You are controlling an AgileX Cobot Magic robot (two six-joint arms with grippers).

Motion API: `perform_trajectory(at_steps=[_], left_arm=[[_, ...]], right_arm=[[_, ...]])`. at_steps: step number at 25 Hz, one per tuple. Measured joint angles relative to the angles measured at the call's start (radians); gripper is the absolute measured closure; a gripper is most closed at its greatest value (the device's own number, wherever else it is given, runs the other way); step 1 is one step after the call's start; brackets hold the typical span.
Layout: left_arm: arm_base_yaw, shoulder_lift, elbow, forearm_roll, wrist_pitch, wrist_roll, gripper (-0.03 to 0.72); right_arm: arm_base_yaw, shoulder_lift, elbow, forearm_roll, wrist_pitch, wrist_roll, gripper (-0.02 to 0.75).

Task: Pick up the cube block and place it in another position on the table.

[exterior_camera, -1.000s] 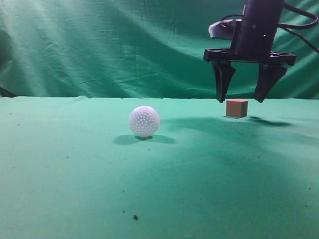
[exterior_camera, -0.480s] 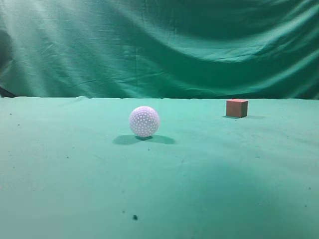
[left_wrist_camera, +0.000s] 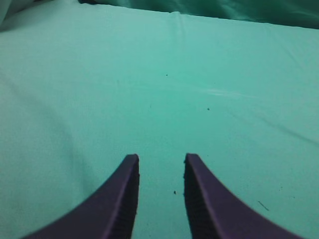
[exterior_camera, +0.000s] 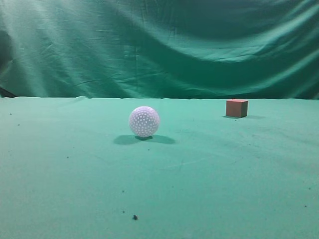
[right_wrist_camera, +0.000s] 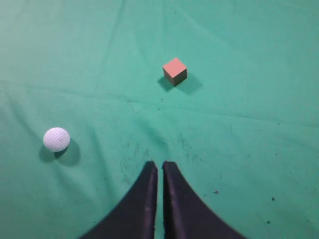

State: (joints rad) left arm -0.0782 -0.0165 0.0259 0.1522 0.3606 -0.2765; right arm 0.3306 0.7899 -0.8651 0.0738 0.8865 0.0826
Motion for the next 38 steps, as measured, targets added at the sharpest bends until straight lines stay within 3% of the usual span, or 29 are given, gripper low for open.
perform_trajectory(at_steps=[6,11,14,21,27,32,38], left_arm=[[0.000,0.000,0.000,0.000,0.000,0.000,0.426],[0.000,0.000,0.000,0.000,0.000,0.000,0.426],[0.000,0.000,0.000,0.000,0.000,0.000,0.426],[0.000,0.000,0.000,0.000,0.000,0.000,0.426],[0.000,0.000,0.000,0.000,0.000,0.000,0.426],[0.000,0.000,0.000,0.000,0.000,0.000,0.426],[0.000,0.000,0.000,0.000,0.000,0.000,0.426]], right_arm=[[0.000,-0.271,0.077,-0.010,0.072,-0.013,0.738],[0.000,-0.354,0.116,-0.083,0.075,-0.017,0.738],[-0.003,-0.377,0.192,-0.121,0.003,-0.017,0.738],[-0.185,-0.569,0.551,-0.134,-0.327,-0.019,0.738],[-0.275,-0.780,0.797,-0.122,-0.430,-0.004,0.738],[-0.288,-0.800,0.889,-0.122,-0.450,-0.004,0.738],[-0.288,-0.800,0.891,-0.122,-0.483,-0.002,0.738]])
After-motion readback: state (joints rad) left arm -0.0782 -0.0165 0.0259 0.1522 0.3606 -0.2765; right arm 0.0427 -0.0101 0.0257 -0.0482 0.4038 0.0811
